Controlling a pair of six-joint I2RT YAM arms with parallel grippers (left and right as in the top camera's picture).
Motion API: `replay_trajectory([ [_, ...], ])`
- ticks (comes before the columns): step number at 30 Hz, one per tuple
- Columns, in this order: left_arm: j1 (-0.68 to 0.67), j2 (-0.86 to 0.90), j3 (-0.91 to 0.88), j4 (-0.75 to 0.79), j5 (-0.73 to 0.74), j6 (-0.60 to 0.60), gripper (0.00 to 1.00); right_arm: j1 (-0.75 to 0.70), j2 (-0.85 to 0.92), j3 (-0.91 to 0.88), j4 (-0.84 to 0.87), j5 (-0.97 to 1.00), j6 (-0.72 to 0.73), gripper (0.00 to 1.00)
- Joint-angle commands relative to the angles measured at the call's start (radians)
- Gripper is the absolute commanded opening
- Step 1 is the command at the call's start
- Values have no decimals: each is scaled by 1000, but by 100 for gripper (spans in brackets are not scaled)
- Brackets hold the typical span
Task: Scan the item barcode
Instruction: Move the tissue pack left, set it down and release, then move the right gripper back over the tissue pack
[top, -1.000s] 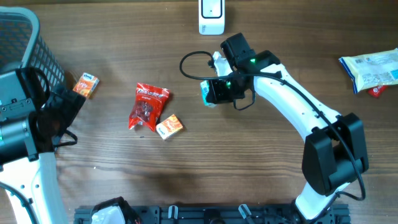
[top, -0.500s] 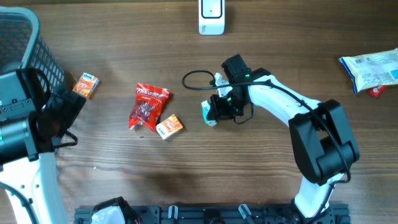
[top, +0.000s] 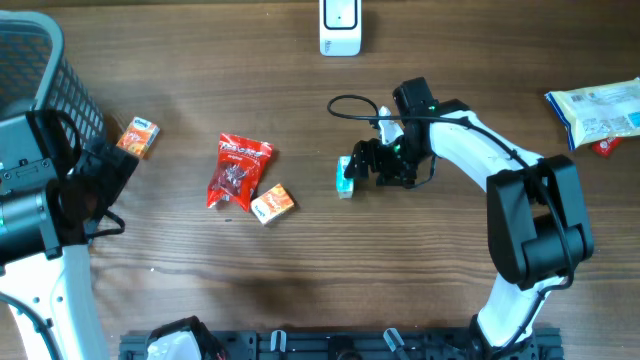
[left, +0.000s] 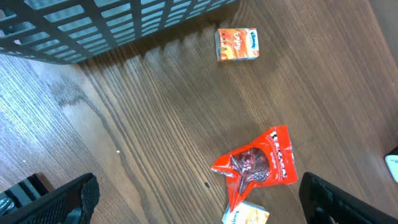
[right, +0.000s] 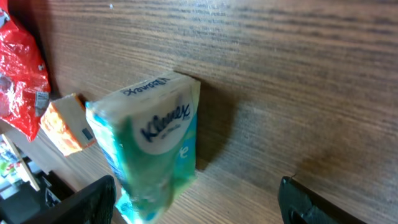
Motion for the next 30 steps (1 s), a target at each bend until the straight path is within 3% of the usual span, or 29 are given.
replay_trajectory([
  [1, 7, 0, 0, 0, 8, 0, 100, 2, -46, 61, -35, -31, -31, 84],
  [6, 7, 0, 0, -2, 8, 0, 100, -39, -135, 108, -98, -42, -31, 87],
  [10, 7, 0, 0, -4, 8, 0, 100, -114, -236, 113, -174, -42, -53, 99],
  [18, 7, 0, 0, -4, 8, 0, 100, -307, -301, 95, -380, -38, -190, 99],
  [28, 7, 0, 0, -5, 9, 0, 100, -370, -298, -125, -258, -38, -150, 99],
  [30, 7, 0, 0, -5, 8, 0, 100, -370, -298, -183, -203, -38, -114, 94],
])
